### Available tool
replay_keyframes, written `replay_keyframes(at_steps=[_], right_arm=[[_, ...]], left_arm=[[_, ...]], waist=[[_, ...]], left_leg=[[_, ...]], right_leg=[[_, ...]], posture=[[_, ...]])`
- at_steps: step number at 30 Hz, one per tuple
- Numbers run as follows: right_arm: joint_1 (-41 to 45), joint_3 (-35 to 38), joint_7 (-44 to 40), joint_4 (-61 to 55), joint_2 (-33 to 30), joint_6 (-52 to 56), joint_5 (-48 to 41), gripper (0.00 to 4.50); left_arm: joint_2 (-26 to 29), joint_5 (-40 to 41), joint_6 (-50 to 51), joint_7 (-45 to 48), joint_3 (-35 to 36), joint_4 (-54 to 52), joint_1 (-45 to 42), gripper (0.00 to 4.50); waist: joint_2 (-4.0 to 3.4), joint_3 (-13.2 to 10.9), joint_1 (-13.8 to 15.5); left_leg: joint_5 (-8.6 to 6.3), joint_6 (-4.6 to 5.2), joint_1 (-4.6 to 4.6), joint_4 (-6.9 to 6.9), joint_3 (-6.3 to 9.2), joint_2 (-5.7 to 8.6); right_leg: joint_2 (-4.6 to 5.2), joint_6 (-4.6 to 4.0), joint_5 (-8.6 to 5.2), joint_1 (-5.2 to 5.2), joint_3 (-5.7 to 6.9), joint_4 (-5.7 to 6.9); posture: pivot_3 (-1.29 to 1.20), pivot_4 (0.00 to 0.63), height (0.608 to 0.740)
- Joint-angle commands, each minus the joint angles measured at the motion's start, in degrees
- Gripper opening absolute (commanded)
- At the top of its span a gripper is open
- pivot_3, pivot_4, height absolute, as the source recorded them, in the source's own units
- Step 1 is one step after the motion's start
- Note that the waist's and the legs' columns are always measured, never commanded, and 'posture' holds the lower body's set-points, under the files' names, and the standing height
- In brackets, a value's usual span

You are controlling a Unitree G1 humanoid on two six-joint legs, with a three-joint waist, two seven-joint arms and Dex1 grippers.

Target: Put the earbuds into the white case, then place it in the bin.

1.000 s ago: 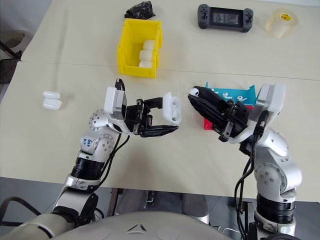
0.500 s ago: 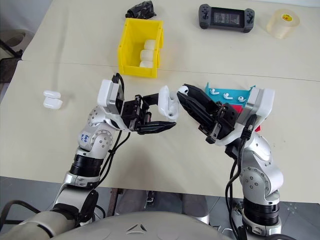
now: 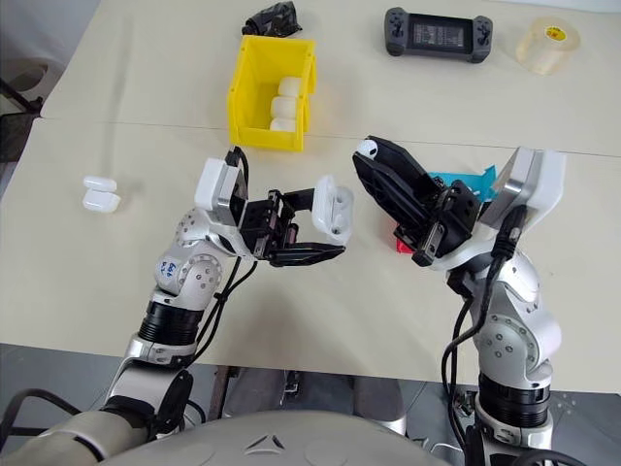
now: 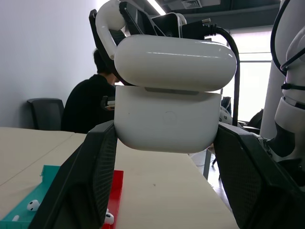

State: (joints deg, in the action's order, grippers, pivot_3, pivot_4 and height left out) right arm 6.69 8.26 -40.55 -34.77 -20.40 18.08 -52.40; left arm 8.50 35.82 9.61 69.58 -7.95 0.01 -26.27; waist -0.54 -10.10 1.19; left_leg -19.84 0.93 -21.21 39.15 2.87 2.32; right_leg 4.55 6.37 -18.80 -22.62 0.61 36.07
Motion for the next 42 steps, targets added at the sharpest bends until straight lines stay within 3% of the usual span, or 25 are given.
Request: replay_keyframes(at_steps=[1, 12, 23, 42], right_arm=[[-1.83, -1.62, -1.56, -2.74, -1.05, -0.2, 0.14, 0.56], [-3.73, -4.18, -3.65, 0.82, -0.57, -3.47, 4.11, 0.56], [-5.82, -4.33, -9.85, 2.73, -5.5, -6.42, 7.86, 0.56], [0.38, -5.85, -9.27, 4.31, -4.65, -6.07, 6.46, 0.56]], left_arm=[[-0.86, 1.2, -0.13, -0.2, 0.21, -2.3, -0.54, 2.72], [-1.15, 1.25, 0.23, 0.26, 0.57, -2.09, -1.59, 2.72], [-2.02, 1.8, 0.07, -0.65, 1.82, -1.81, -2.56, 2.72], [-1.39, 1.15, 0.72, 0.82, 0.9, -2.47, -1.71, 2.72]], waist=[[0.0, 0.0, 0.06], [0.0, 0.0, 0.0], [0.0, 0.0, 0.06], [0.0, 0.0, 0.04]], left_leg=[[0.0, 0.0, 0.0, 0.0, 0.0, 0.0], [0.0, 0.0, 0.0, -0.01, 0.0, -0.01], [0.0, 0.0, -0.01, -0.01, 0.0, 0.0], [0.0, 0.0, 0.0, -0.01, 0.0, -0.02]], right_leg=[[0.0, 0.0, 0.0, 0.0, 0.01, 0.0], [-0.01, 0.0, 0.0, 0.0, 0.0, -0.01], [0.0, 0.0, 0.0, 0.01, 0.01, -0.04], [0.0, 0.0, 0.0, 0.01, 0.02, -0.05]], posture=[[0.0, 0.15, 0.74], [0.0, 0.15, 0.74], [0.0, 0.15, 0.74], [0.0, 0.15, 0.74]])
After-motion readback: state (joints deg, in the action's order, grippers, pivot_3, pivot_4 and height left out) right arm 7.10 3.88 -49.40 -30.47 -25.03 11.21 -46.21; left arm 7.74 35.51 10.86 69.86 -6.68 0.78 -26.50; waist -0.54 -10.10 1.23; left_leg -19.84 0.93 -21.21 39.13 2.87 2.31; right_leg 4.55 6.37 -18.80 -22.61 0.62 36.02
